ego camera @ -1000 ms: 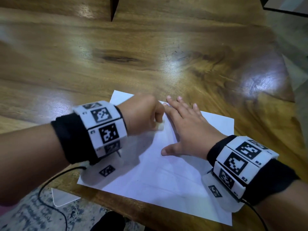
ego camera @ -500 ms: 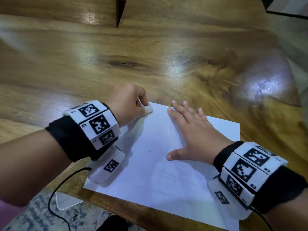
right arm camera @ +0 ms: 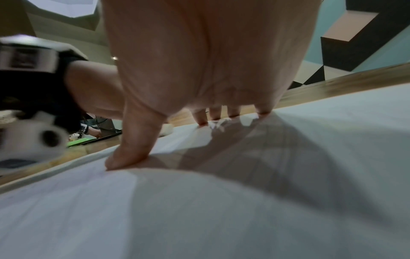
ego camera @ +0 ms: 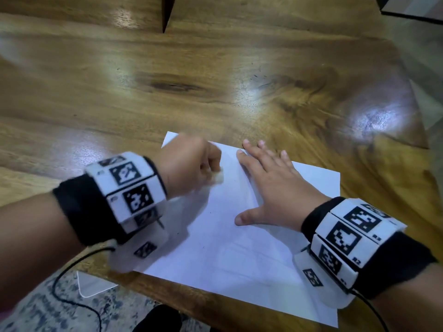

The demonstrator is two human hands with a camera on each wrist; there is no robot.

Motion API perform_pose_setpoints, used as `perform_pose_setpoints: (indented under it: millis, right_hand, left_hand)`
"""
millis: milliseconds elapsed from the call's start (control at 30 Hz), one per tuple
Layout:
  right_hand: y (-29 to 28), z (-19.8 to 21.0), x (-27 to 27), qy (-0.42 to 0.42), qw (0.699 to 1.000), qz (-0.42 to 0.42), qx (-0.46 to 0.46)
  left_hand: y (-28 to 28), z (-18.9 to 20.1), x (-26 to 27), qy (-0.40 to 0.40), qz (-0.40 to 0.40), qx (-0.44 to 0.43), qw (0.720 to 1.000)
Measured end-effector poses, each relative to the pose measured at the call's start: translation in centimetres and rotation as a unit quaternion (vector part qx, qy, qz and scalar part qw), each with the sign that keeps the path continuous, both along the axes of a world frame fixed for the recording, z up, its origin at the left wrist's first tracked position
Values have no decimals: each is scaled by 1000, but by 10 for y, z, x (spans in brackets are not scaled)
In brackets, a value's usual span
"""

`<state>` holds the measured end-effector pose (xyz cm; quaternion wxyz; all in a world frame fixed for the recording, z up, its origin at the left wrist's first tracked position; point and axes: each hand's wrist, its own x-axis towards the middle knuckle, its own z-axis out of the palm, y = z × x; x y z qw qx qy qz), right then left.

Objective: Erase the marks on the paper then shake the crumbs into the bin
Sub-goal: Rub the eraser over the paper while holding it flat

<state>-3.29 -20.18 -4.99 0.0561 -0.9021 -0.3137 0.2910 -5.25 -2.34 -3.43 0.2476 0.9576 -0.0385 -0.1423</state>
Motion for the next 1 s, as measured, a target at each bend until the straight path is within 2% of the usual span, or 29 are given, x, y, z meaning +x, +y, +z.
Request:
perform_pose_setpoints:
  millis: [100, 300, 400, 467, 533, 667, 733, 833, 900, 1000]
  right_hand:
    - [0, 0, 0, -2, 1000, 2, -2]
    - [1, 1, -1, 1, 1000, 0, 1]
    - [1, 2, 0, 0, 1000, 1, -2]
    - [1, 2, -1, 0, 1000, 2, -5]
    - [1, 2, -1, 2, 1000, 1, -4]
    - [0, 1, -1, 1, 1000, 0, 1]
    - [0, 0, -1, 0, 1000, -1, 3]
    - [0, 0, -1, 0, 1000, 1, 1]
    - [0, 0, -1, -1, 1000, 2, -1]
    - [0, 0, -1, -3, 1000, 2, 0]
  left_hand:
    - [-1, -2, -22, 58, -72, -3, 996]
    - [3, -3, 13, -15, 42, 31, 999]
    - [2, -4, -14, -2, -24, 16, 1000]
    - [2, -4, -34, 47, -78, -3, 996]
    - [5, -3, -34, 82, -88, -5, 993]
    - [3, -3, 5, -5, 7, 11, 1000]
    - [2, -5, 12, -18, 21, 12, 1000]
    - [4, -8, -16, 0, -63, -12, 998]
    - [5, -8, -36, 44, -110, -11, 993]
    - [7, -6, -27, 65, -108, -4, 992]
